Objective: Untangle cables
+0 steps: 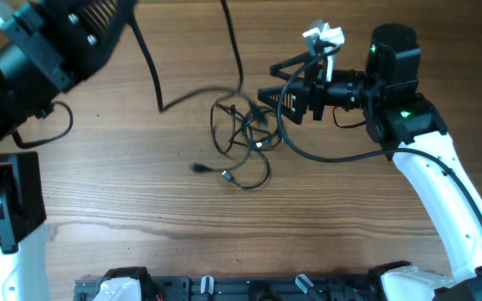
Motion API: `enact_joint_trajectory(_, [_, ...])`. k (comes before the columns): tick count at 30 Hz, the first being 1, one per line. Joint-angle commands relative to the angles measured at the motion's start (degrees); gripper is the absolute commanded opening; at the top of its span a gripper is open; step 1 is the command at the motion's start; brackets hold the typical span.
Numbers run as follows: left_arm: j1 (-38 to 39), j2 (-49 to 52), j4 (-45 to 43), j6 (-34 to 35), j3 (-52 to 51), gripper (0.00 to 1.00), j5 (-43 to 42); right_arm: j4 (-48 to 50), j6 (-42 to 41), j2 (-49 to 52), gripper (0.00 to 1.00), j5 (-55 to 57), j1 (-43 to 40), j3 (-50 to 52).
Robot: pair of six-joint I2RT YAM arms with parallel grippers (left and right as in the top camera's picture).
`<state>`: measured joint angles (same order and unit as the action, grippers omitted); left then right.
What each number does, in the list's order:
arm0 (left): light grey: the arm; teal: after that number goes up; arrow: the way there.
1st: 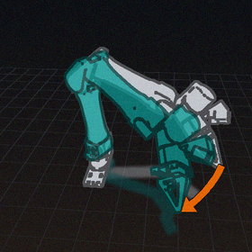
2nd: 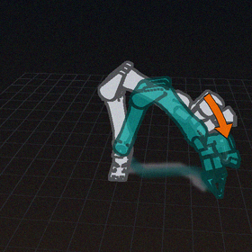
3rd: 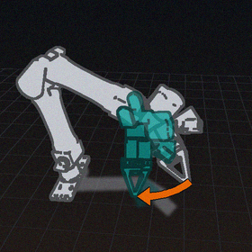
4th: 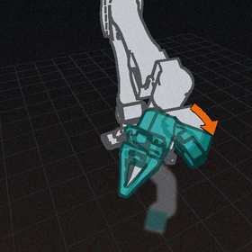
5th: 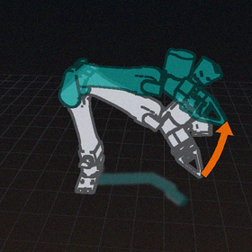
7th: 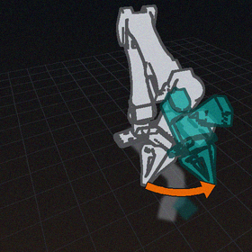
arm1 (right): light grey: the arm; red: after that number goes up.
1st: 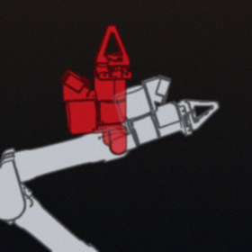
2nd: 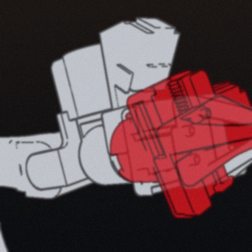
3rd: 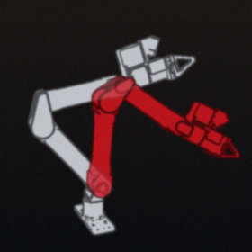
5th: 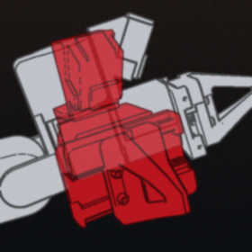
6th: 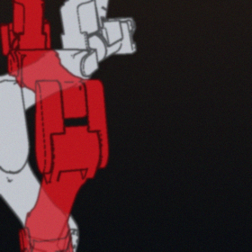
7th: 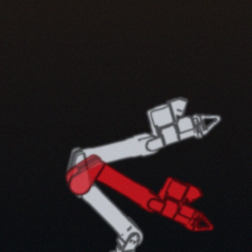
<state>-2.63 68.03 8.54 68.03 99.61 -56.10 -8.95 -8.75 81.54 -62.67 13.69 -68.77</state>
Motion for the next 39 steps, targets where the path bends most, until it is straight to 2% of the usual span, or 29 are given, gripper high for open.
enact_joint_trajectory(1, [0.2,1.0,-0.4,-0.7,0.4,0.04,-11.7,0.3,5.3,-0.2,0.88,-10.9,0.0,-0.9])
enact_joint_trajectory(9, [0.2,2.3,-0.4,0.2,0.4,0.04,-13.8,0.4,9.8,0.3,0.88,-13.5,6.3,-0.9])
enact_joint_trajectory(14, [0.2,2.3,-0.4,0.2,0.4,0.04,-14.7,0.8,9.6,1.9,0.82,-9.1,9.7,-0.9])
enact_joint_trajectory(21, [0.2,2.3,-0.4,0.2,0.4,0.04,-14.9,-0.5,8.7,3.4,0.78,-9.2,11.0,-0.9])
enact_joint_trajectory(24, [0.2,2.3,-0.4,0.2,0.4,0.04,-14.8,0.1,8.5,3.4,0.58,-8.3,11.0,-0.9])
enact_joint_trajectory(26, [0.2,2.3,-0.4,0.2,0.4,0.04,-14.8,1.3,5.8,3.4,0.33,-6.0,11.0,-0.9])
enact_joint_trajectory(27, [0.2,2.3,-0.4,0.2,0.4,0.04,-14.8,2.1,3.6,3.4,0.24,-3.6,11.0,-0.9])
enact_joint_trajectory(30, [0.2,2.3,-0.4,0.1,0.4,0.05,-14.8,4.3,-0.6,3.4,0.05,-0.1,11.0,-0.9])
enact_joint_trajectory(32, [0.2,2.4,-0.4,-0.7,0.4,0.11,-14.8,5.0,-3.4,3.4,0.04,2.3,10.8,-0.9])
enact_joint_trajectory(35, [0.2,2.9,0.9,-9.8,0.4,0.25,-14.8,4.6,-8.7,3.4,0.04,8.1,10.0,-0.9])
enact_joint_trajectory(39, [0.2,4.3,11.8,-28.5,0.4,0.66,-14.7,3.3,-14.3,3.0,0.04,10.6,8.8,-1.9])
